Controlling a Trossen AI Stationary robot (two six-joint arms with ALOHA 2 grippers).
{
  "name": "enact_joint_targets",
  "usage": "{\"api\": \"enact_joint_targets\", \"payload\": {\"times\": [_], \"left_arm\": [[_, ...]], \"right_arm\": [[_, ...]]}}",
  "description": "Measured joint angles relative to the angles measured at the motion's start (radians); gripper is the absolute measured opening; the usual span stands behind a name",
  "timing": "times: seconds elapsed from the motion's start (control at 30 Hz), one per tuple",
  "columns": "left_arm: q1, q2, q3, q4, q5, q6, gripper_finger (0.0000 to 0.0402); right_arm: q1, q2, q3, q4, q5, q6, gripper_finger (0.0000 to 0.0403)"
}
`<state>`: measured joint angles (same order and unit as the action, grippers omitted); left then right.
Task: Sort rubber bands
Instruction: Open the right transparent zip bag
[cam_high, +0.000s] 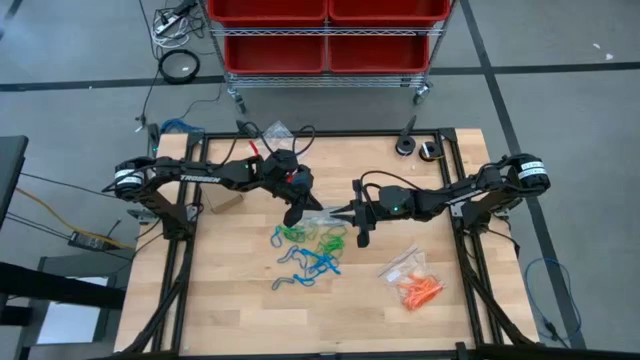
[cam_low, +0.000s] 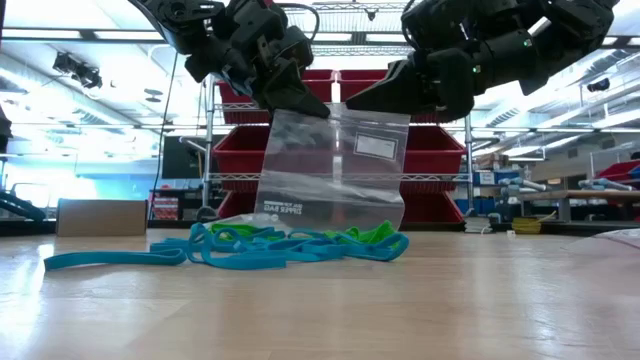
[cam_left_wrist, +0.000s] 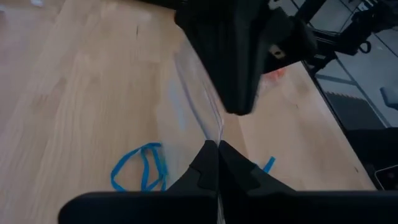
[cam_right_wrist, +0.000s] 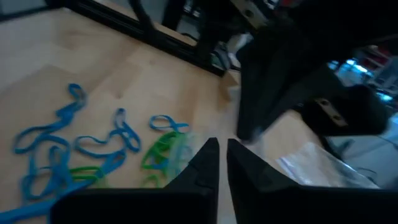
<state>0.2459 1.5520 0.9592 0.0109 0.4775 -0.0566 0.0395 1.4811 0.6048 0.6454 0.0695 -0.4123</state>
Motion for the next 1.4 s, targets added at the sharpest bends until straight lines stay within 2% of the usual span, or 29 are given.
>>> {"api": "enact_joint_targets", "payload": {"times": [0.13, 0.3, 0.6, 0.77, 0.87, 1.17, 1.4], "left_arm": [[0.005, 0.000, 0.000, -0.027, -0.043, -0.006, 0.0003], [0.011, 0.000, 0.000, -0.056, -0.060, -0.008, 0.0003], [0.010, 0.000, 0.000, -0.052, -0.035, -0.022, 0.0002], [0.007, 0.000, 0.000, -0.103, -0.028, 0.005, 0.0002], [0.007, 0.000, 0.000, -0.109, -0.003, 0.021, 0.0002], [-0.014, 0.000, 0.000, -0.080, 0.010, 0.046, 0.0002], [-0.018, 0.000, 0.000, -0.065, -0.002, 0.055, 0.0002]], "right_arm": [[0.004, 0.000, 0.000, 0.001, -0.034, 0.008, 0.0056], [0.034, 0.000, 0.000, -0.002, 0.003, -0.001, 0.0087], [0.043, 0.000, 0.000, -0.049, 0.026, 0.016, 0.0085], [0.049, -0.031, 0.000, -0.096, 0.165, -0.005, 0.0086], [0.038, -0.049, 0.000, -0.118, 0.171, -0.007, 0.0093], [-0.002, -0.048, 0.000, -0.181, 0.100, 0.098, 0.0129], [-0.043, -0.047, 0.000, -0.192, -0.043, 0.205, 0.0157]]}}
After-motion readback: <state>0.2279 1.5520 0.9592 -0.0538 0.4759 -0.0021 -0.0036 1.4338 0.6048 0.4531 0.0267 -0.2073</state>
